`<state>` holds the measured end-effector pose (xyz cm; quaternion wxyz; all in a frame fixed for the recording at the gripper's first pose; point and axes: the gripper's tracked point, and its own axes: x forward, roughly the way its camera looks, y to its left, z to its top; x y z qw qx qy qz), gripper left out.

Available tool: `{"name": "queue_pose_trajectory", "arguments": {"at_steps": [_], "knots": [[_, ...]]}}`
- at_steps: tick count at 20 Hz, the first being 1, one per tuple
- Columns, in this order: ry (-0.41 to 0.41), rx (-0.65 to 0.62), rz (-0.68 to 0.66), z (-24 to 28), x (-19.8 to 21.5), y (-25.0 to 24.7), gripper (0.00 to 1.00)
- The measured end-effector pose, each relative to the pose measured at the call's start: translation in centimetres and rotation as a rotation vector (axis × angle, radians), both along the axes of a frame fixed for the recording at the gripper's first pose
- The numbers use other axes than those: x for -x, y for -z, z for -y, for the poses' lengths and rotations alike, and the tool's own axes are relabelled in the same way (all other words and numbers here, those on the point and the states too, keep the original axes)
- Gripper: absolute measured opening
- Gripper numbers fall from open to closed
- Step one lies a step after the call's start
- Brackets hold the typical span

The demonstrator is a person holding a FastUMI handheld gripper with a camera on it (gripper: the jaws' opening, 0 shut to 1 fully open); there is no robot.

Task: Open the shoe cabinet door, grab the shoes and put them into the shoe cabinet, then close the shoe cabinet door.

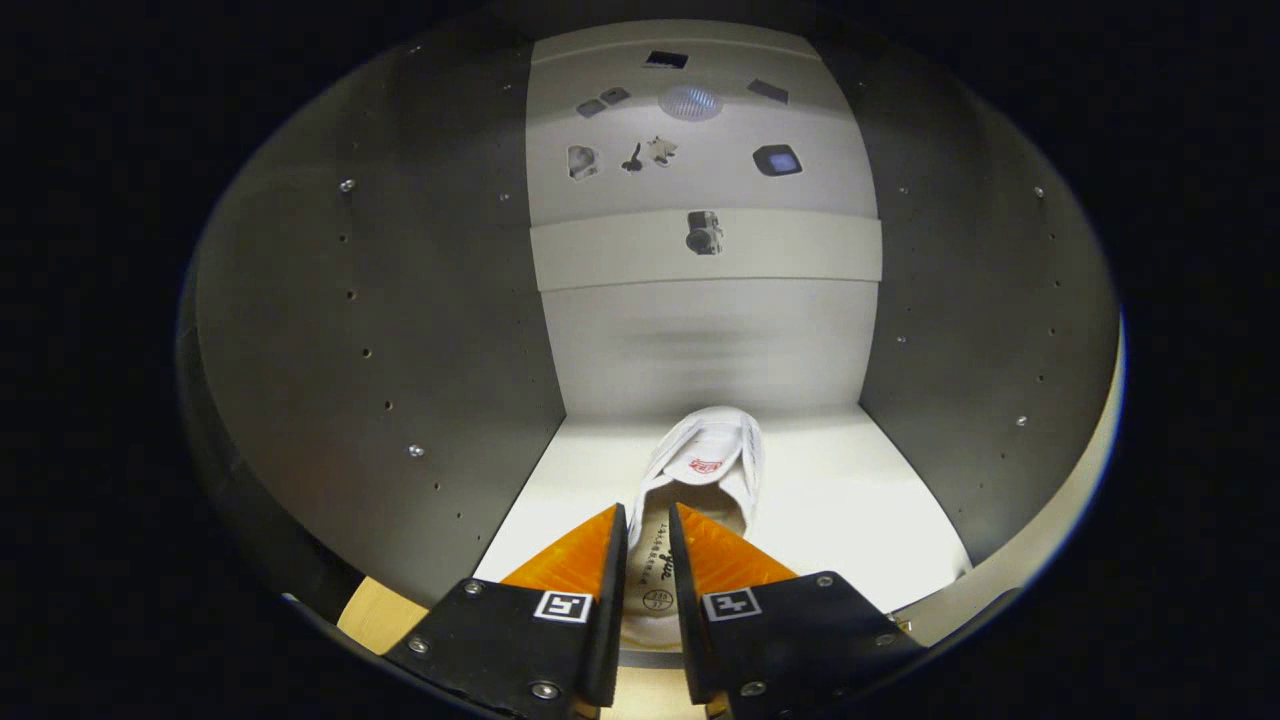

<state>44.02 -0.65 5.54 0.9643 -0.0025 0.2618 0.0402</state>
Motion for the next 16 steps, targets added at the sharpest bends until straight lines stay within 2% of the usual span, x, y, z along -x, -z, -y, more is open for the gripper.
{"name": "queue_pose_trajectory", "arguments": {"at_steps": [4,9,16], "knots": [[0.014,0.014,0.017,-0.2,2.9,-1.2,0.27],[0.015,0.028,0.059,-0.6,7.6,-4.2,0.38],[0.014,0.053,0.069,-1.6,17.2,-6.3,0.46]]}}
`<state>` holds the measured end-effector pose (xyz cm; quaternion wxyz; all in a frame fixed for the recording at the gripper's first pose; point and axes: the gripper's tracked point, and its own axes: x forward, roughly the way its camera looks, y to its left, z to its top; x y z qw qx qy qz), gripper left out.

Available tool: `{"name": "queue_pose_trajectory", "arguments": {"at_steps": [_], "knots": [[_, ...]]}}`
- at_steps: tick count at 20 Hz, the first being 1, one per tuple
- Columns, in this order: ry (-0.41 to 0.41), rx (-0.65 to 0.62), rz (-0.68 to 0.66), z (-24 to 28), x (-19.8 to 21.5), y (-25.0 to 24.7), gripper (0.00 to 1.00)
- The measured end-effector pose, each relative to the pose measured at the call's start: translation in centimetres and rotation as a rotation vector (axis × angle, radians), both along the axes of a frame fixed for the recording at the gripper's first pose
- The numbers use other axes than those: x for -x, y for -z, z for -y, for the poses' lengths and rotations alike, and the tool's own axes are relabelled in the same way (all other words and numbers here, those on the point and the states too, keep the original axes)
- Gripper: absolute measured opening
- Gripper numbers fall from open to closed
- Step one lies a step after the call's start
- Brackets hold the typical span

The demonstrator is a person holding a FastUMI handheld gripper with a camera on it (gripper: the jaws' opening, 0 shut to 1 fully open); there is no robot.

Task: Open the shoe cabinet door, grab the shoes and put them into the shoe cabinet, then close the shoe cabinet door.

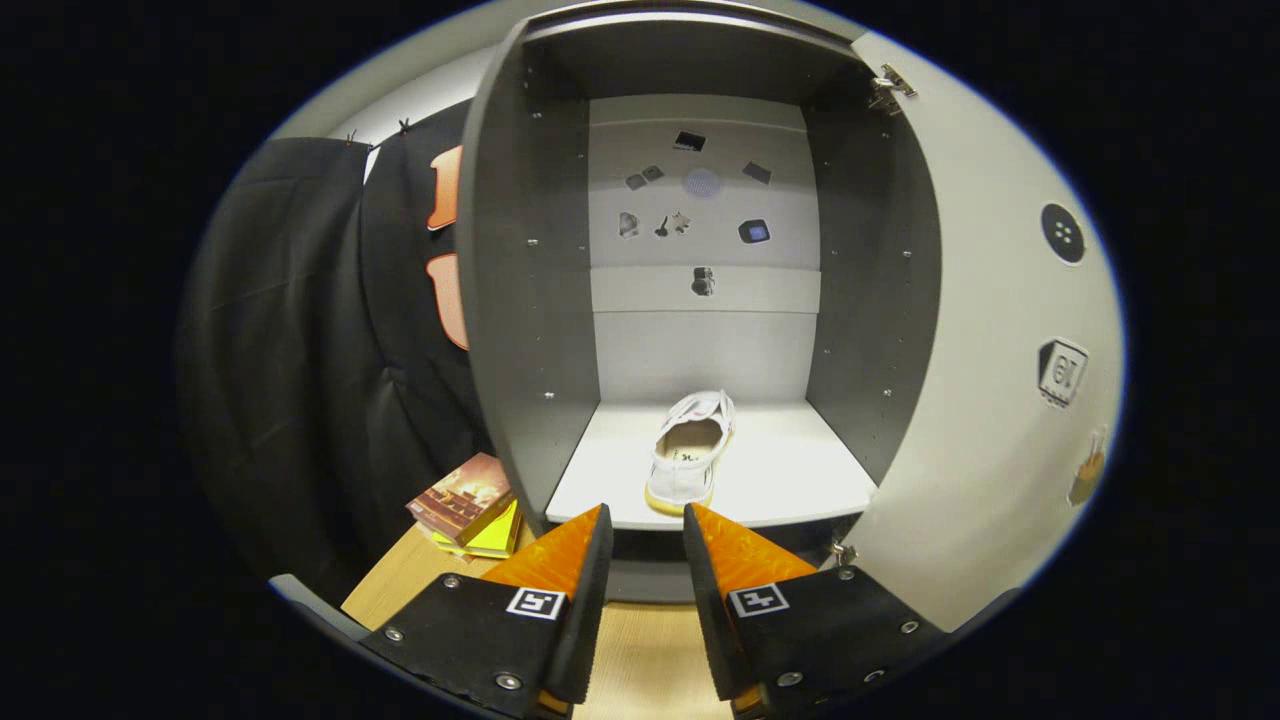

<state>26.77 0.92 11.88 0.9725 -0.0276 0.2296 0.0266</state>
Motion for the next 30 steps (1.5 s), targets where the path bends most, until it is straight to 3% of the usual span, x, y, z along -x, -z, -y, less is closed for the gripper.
{"name": "queue_pose_trajectory", "arguments": {"at_steps": [7,15,23,30], "knots": [[0.016,-0.002,0.038,0.0,10.7,-2.9,0.52],[-0.002,-0.018,0.084,2.4,18.1,-6.5,0.52],[0.012,-0.067,0.124,13.0,23.3,-9.3,0.55],[0.029,-0.070,0.157,22.0,24.0,-10.4,0.56]]}}
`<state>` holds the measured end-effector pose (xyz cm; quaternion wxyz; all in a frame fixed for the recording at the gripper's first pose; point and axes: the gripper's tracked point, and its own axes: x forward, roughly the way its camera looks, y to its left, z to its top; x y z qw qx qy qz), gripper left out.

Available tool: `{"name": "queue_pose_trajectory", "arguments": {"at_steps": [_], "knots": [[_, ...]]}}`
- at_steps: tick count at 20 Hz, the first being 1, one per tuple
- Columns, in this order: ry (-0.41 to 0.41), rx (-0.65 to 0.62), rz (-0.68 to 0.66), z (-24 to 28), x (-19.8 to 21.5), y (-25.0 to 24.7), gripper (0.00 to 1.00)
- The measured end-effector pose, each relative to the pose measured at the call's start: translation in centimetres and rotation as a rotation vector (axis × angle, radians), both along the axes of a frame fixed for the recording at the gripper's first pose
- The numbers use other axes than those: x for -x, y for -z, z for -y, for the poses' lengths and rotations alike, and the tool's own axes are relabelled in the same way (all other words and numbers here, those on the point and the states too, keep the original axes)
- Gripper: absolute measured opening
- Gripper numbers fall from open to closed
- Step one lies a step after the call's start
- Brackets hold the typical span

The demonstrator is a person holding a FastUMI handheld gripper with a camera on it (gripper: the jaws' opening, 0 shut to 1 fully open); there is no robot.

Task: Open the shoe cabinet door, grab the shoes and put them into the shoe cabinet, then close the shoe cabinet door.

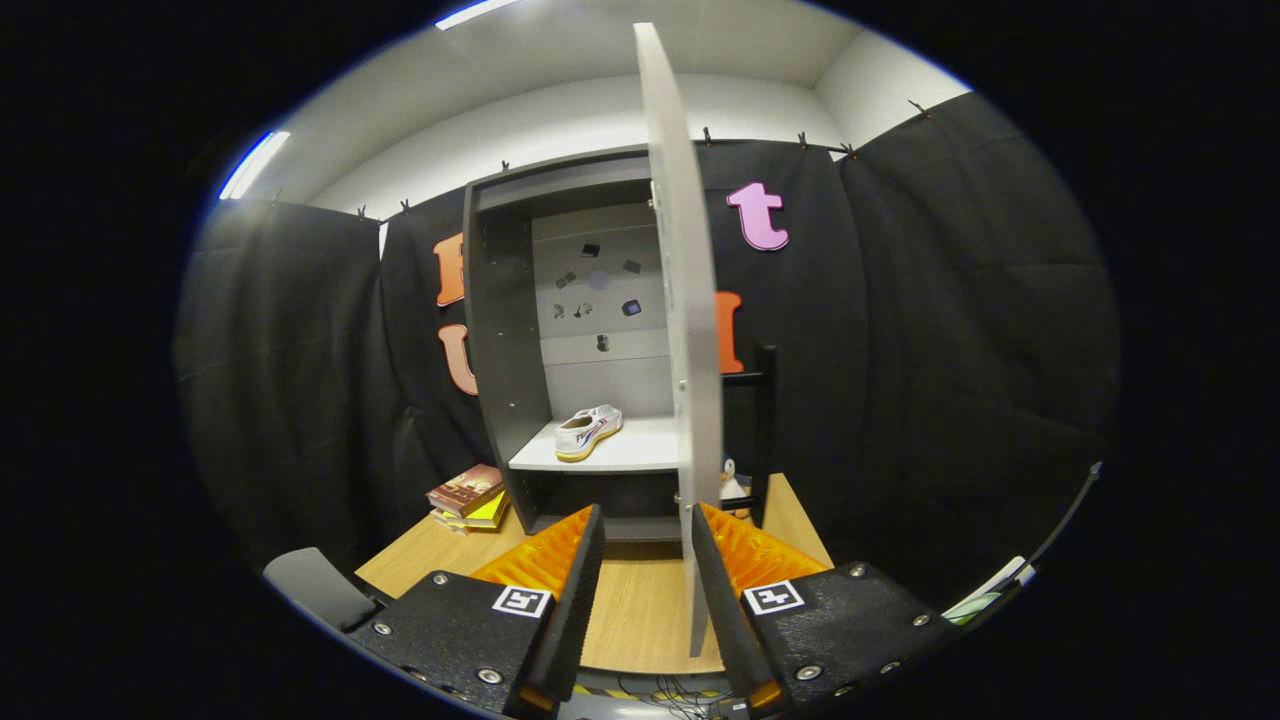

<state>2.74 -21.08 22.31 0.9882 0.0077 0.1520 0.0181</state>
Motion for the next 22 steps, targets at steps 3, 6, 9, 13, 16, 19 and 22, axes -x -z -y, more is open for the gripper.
{"name": "queue_pose_trajectory", "arguments": {"at_steps": [3,6,9,13,16,19,22], "knots": [[0.011,0.004,0.020,3.0,-0.3,-0.9,0.56],[0.036,-0.003,0.034,5.2,-1.3,-1.3,0.56],[0.047,0.003,0.034,6.6,-2.4,-1.1,0.56],[0.042,0.010,0.013,6.3,-4.0,-0.1,0.56],[0.064,0.035,0.006,6.1,-4.9,0.4,0.56],[0.076,0.013,-0.003,5.1,-4.7,0.5,0.56],[0.116,0.013,-0.008,4.5,-4.6,0.5,0.55]]}}
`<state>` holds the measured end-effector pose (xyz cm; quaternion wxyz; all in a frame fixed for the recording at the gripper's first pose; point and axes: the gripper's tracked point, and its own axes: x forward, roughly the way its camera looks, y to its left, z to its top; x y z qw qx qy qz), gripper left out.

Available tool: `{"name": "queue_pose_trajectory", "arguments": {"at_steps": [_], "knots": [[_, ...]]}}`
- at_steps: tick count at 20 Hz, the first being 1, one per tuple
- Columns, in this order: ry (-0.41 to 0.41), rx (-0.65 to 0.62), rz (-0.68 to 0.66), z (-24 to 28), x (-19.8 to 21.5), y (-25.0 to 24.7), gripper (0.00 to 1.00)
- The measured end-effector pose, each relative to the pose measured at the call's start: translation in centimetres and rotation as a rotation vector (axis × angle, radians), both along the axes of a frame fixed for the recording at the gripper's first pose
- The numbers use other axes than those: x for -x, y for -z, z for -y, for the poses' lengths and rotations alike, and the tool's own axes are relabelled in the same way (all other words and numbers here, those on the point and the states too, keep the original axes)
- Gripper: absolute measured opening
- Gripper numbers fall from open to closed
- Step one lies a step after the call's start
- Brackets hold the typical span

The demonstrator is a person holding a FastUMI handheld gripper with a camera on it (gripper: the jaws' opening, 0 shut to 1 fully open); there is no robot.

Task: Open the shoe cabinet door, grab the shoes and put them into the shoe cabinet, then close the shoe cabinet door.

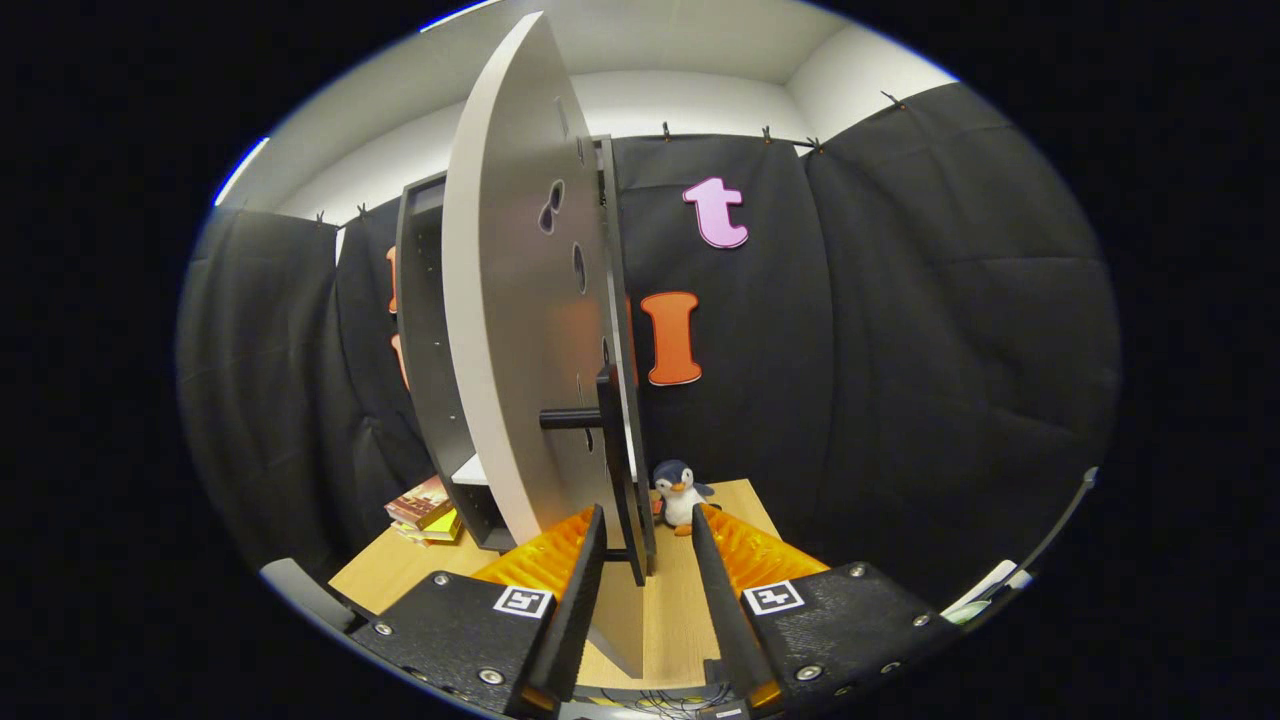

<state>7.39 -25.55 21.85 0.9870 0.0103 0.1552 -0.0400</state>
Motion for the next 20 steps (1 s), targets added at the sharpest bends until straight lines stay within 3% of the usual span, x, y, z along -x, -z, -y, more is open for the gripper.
{"name": "queue_pose_trajectory", "arguments": {"at_steps": [10,20], "knots": [[0.006,0.006,-0.027,-8.8,-0.8,0.8,0.54],[-0.019,0.045,-0.041,-18.3,-4.3,1.8,0.55]]}}
